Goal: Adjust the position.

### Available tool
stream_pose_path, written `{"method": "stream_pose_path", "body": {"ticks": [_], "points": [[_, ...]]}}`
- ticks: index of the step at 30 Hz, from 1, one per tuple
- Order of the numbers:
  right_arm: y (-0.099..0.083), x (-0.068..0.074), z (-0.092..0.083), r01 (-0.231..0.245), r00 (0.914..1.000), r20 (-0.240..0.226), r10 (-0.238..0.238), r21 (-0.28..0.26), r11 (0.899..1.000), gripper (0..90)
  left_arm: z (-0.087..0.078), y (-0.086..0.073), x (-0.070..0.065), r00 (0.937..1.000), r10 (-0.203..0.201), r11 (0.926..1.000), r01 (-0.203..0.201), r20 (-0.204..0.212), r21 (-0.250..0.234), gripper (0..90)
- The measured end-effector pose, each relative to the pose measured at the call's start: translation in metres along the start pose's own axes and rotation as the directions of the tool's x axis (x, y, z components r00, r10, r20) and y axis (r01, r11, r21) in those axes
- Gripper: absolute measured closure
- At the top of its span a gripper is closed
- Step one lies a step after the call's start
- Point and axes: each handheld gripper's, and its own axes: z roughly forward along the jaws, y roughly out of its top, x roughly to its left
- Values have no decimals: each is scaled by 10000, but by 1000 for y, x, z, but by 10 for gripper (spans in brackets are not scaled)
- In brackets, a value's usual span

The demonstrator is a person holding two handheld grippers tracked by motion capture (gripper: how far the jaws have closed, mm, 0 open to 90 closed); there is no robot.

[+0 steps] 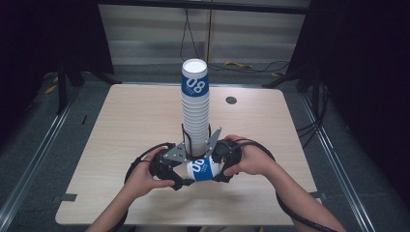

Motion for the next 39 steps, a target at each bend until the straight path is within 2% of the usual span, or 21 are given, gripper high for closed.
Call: {"method": "stream_pose_path", "body": {"ticks": [6,22,23,27,29,36,39], "points": [[2,0,0,92,9999,-42,-92,35,10000,185,1,2,0,9998,171,9997,-170,-35,159,186],[10,1,2,436,9990,-27,-436,95,9990,185,3,3,-2,9996,266,9990,-268,71,365,212],[10,2,2,293,9996,-49,-292,171,9994,185,3,3,-2,9996,266,9990,-268,71,365,220],[10,1,2,345,9994,-77,-344,157,9993,184,3,3,-2,9993,363,9981,-366,69,501,234],[10,1,1,216,9998,-51,-215,226,9995,184,3,4,-2,9995,300,9982,-304,90,507,241],[12,0,1,399,9992,-35,-398,188,9990,183,4,4,-4,9995,303,9981,-305,51,540,254],[13,1,2,292,9996,-75,-290,278,9992,183,4,5,-4,9994,345,9975,-350,85,610,285]]}}
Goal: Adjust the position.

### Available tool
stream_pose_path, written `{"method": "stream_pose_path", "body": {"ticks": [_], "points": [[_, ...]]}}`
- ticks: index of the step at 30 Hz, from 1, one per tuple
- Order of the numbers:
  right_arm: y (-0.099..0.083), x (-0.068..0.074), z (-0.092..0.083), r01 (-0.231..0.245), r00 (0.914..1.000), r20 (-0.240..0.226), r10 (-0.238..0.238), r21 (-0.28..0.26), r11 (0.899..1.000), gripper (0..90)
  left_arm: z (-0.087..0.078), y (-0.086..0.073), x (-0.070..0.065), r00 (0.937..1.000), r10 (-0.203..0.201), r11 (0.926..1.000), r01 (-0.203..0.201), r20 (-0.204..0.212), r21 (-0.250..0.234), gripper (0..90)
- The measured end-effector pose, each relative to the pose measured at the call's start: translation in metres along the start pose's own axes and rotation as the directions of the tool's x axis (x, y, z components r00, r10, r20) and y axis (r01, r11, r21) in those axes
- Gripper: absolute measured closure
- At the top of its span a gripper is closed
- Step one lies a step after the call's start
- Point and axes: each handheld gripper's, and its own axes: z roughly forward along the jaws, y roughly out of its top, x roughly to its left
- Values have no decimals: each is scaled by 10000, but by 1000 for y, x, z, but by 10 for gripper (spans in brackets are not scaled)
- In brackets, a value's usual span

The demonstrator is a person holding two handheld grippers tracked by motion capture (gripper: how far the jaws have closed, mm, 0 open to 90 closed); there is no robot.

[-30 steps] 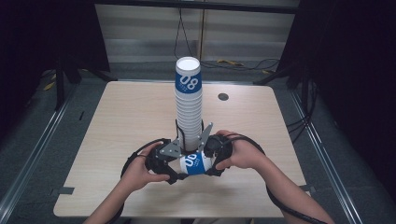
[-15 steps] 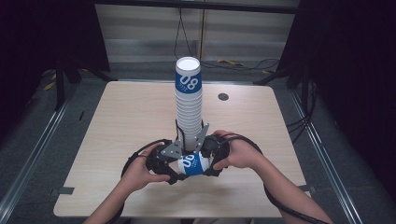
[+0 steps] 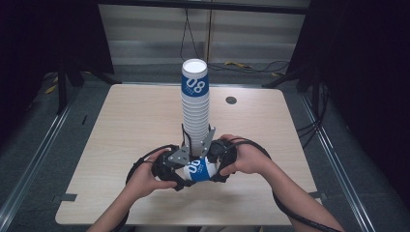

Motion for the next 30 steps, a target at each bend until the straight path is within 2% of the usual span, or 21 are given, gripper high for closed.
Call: {"method": "stream_pose_path", "body": {"ticks": [2,5,11,12,19,22,23,25,27,30], "points": [[1,0,0,-41,10000,-15,41,4,10000,183,0,0,0,10000,-3,10000,3,-12,56,285],[1,-1,1,165,9999,32,-164,-72,9998,183,0,0,0,10000,-65,9999,64,8,93,289],[2,-1,0,115,9999,65,-115,-13,9999,183,0,0,0,10000,-62,10000,62,11,78,290],[2,0,0,10,10000,60,-10,59,10000,183,0,0,1,10000,4,9999,-4,-21,123,289],[6,0,1,230,9997,109,-233,234,9995,183,1,-1,0,10000,-22,10000,22,-28,92,289],[8,1,-1,114,9998,134,-119,384,9992,183,0,-1,1,10000,44,9999,-44,-35,124,290],[8,0,-1,297,9995,124,-302,346,9990,183,0,-1,1,10000,39,9999,-39,-4,105,289],[10,1,-1,295,9994,170,-302,387,9988,183,1,-2,1,10000,-32,10000,32,-16,8,289],[11,-1,-2,528,9984,182,-534,311,9981,183,0,-2,2,10000,3,10000,-3,41,-36,291],[12,0,-4,396,9989,219,-405,395,9984,183,-2,-2,3,10000,76,10000,-76,-25,-44,294]]}}
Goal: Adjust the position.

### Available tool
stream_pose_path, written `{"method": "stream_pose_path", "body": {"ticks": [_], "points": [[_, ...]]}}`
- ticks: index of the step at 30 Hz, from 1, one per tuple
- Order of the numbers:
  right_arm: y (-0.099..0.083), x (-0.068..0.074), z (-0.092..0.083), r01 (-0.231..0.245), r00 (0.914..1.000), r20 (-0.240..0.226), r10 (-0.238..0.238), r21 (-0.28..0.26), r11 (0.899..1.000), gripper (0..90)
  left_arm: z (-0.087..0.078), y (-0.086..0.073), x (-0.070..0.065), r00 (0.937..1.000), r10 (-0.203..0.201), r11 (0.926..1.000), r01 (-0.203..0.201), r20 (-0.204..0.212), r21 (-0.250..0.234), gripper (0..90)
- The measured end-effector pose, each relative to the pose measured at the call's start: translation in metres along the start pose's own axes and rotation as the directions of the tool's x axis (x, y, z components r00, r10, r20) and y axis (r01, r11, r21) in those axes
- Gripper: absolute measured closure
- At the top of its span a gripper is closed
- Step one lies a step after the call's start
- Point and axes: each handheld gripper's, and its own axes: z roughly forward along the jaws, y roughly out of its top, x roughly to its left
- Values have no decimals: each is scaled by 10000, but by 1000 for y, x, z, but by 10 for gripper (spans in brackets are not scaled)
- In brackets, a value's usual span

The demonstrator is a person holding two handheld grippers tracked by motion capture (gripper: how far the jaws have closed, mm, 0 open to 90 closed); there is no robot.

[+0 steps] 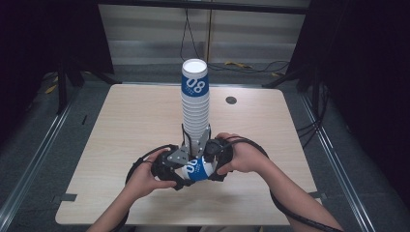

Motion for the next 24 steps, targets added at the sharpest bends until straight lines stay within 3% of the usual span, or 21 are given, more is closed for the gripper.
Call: {"method": "stream_pose_path", "body": {"ticks": [5,6,8,10,12,18,24], "points": [[0,1,0,22,10000,35,-22,-29,10000,181,0,-1,-1,9999,-105,9999,105,25,-31,299],[1,-1,1,313,9995,65,-312,-195,9993,182,0,-1,-1,9999,-90,10000,90,72,-12,301],[1,1,0,113,9999,0,-113,-33,9999,180,0,-2,-1,9999,-84,9999,84,104,-59,304],[2,0,0,444,9990,102,-442,-236,9987,176,0,-3,0,9999,-6,9999,8,163,-129,305],[2,2,-1,179,9998,74,-179,-67,9998,174,-1,-4,0,9999,-14,9999,16,105,-167,306],[0,2,-1,255,9995,197,-246,-426,9988,160,-3,-5,1,9998,-91,9996,95,151,-280,306],[-6,2,0,-83,9995,295,110,-880,9961,130,-5,-6,2,9995,-238,9988,246,194,-418,306]]}}
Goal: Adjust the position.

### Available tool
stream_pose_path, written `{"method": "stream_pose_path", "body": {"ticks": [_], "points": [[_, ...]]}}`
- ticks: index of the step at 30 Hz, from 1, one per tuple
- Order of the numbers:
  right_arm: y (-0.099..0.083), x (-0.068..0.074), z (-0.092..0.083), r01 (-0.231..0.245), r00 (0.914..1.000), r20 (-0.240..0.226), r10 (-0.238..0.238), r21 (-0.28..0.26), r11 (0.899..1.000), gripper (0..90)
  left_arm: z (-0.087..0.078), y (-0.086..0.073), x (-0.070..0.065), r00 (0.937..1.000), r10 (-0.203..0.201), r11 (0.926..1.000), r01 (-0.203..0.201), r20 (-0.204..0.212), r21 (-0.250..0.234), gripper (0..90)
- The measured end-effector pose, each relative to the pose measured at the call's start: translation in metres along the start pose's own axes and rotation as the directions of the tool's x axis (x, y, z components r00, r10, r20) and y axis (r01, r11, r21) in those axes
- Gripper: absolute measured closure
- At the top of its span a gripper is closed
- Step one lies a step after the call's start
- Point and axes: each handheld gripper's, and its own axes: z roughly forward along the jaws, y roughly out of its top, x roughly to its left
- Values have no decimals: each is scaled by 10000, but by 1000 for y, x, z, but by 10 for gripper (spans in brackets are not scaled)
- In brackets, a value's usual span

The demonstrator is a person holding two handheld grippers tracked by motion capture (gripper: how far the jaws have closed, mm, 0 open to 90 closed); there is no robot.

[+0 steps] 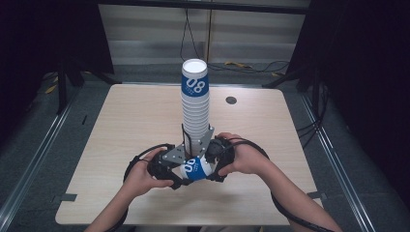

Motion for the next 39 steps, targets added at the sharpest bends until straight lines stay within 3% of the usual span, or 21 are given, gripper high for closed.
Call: {"method": "stream_pose_path", "body": {"ticks": [4,6,13,19,26,28,34,39], "points": [[-8,-1,0,-147,9999,43,148,-374,9992,130,-1,-2,3,9999,-33,9998,35,108,-198,305],[-12,-2,-1,-441,9990,54,445,-598,9972,129,-2,-3,3,9999,-121,9997,123,112,-221,305],[-29,-2,-2,-981,9950,9,999,-1813,9785,128,-4,-3,3,9997,-237,9993,240,110,-290,304],[-43,0,-3,-1609,9867,-216,1611,-2728,9485,128,-5,-5,6,9993,-379,9982,381,62,-464,304],[-52,2,-3,-2016,9790,-437,1992,-3568,9122,129,-5,-6,6,9985,-553,9966,554,35,-606,304],[-52,4,-2,-2107,9771,-533,2058,-3695,9050,128,-5,-7,7,9988,-485,9971,486,32,-579,303],[-49,4,-2,-2149,9760,-524,2113,-3871,8966,129,-6,-7,6,9983,-573,9955,581,126,-748,303],[-48,1,-4,-2189,9746,-452,2194,-4007,8897,126,-6,-6,6,9987,-401,9957,425,313,-818,303]]}}
